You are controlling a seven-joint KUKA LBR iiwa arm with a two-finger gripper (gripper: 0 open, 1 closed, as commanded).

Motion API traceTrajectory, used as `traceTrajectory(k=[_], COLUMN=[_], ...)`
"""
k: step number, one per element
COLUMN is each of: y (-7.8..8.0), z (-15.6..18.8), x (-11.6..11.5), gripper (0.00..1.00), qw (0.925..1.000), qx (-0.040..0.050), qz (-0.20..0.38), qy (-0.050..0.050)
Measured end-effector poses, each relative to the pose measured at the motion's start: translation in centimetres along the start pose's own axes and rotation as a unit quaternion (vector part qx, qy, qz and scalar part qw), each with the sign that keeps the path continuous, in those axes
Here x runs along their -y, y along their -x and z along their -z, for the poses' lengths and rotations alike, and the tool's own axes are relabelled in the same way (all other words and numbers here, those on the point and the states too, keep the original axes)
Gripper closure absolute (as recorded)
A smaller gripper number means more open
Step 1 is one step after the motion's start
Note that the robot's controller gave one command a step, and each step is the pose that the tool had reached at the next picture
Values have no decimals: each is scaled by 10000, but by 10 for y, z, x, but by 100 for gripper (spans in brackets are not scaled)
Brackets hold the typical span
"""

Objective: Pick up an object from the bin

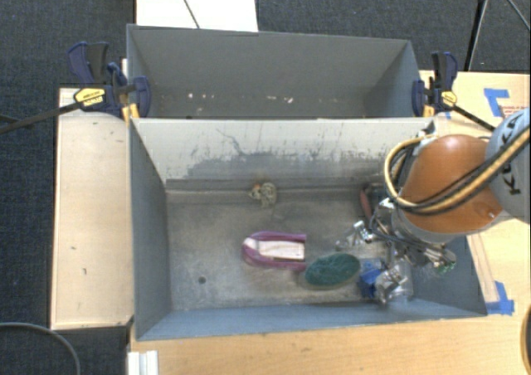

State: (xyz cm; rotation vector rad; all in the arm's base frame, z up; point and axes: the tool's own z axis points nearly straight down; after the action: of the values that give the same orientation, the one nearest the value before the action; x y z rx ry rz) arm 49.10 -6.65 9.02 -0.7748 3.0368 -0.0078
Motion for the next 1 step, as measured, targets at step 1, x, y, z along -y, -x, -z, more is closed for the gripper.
traceTrajectory(k=[1], y=[-2], z=[-2], x=[0], gripper=[100], qw=[10000], qx=[-47], qz=[18], qy=[17])
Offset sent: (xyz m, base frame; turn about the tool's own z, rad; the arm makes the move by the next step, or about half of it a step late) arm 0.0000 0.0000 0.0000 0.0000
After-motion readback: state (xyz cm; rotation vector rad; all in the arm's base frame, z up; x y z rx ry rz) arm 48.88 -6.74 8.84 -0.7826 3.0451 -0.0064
